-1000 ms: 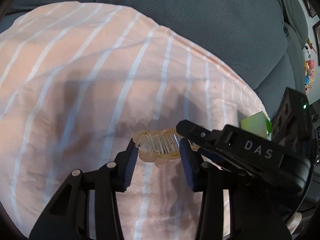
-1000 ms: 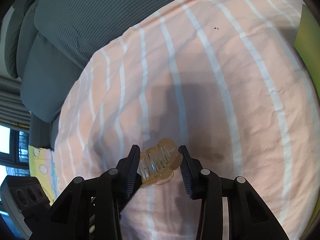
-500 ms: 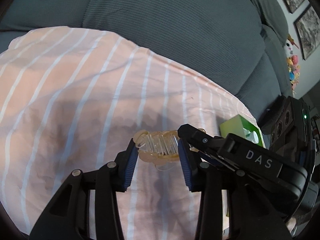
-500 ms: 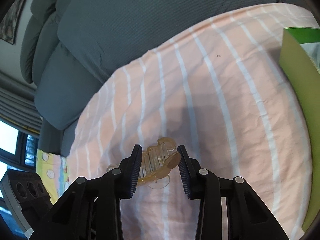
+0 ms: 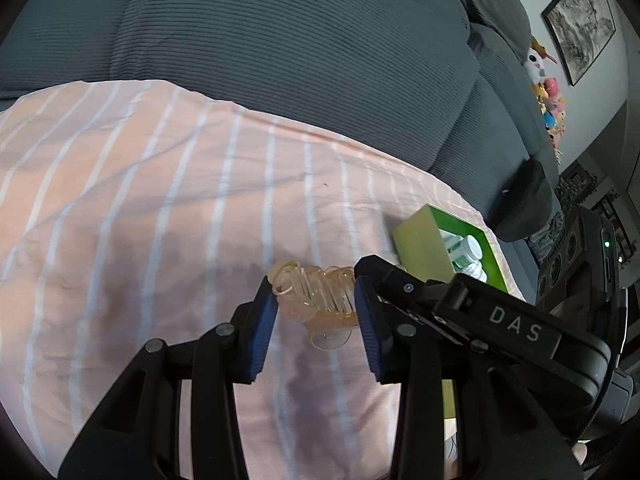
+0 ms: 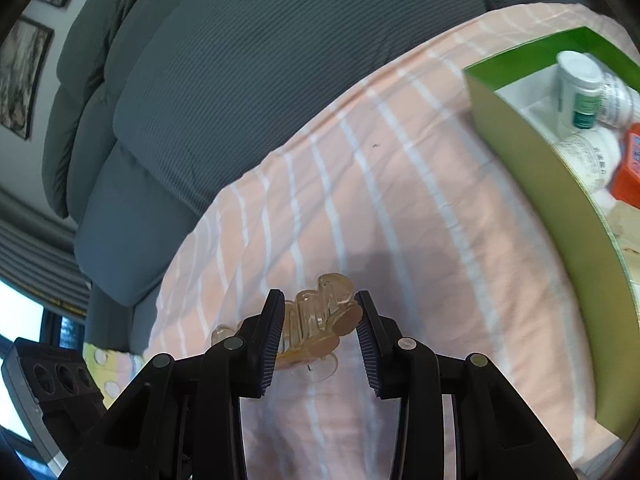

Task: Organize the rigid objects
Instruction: 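Lift the hair clip and carry it into the box with the right gripper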

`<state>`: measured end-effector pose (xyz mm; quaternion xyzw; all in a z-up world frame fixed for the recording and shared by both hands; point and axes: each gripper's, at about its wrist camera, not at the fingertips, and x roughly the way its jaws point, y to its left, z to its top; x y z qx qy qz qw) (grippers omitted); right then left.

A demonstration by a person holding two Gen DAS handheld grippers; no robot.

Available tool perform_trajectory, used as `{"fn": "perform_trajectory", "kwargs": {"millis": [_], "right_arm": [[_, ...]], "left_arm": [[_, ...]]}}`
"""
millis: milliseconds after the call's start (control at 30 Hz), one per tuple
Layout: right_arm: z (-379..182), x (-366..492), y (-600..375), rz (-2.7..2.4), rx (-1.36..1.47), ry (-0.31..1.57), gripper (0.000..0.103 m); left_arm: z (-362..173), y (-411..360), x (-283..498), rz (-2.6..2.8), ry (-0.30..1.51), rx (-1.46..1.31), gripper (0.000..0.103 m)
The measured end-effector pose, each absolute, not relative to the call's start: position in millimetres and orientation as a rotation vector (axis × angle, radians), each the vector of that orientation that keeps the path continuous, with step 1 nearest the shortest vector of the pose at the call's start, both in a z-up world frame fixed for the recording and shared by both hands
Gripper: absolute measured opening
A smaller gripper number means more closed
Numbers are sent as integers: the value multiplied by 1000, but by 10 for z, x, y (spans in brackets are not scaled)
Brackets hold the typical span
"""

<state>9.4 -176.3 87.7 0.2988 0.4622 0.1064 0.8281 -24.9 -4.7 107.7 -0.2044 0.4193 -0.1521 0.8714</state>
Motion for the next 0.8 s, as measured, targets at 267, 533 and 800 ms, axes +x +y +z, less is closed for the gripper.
{"fn": "perform_trajectory", "kwargs": {"millis": [267,533,800], "right_arm": [[983,15,-2010,176,652,935,39],[1133,-96,-2341,114,681,856,39],[1231,-252,-2794,25,735,780,39]], "left_arm": [[1193,-303,-231,-380,852,-393,36],[1334,-676,-167,-465,832,-332,36],[1404,-1167,-80,-578,837,-285,37]]}}
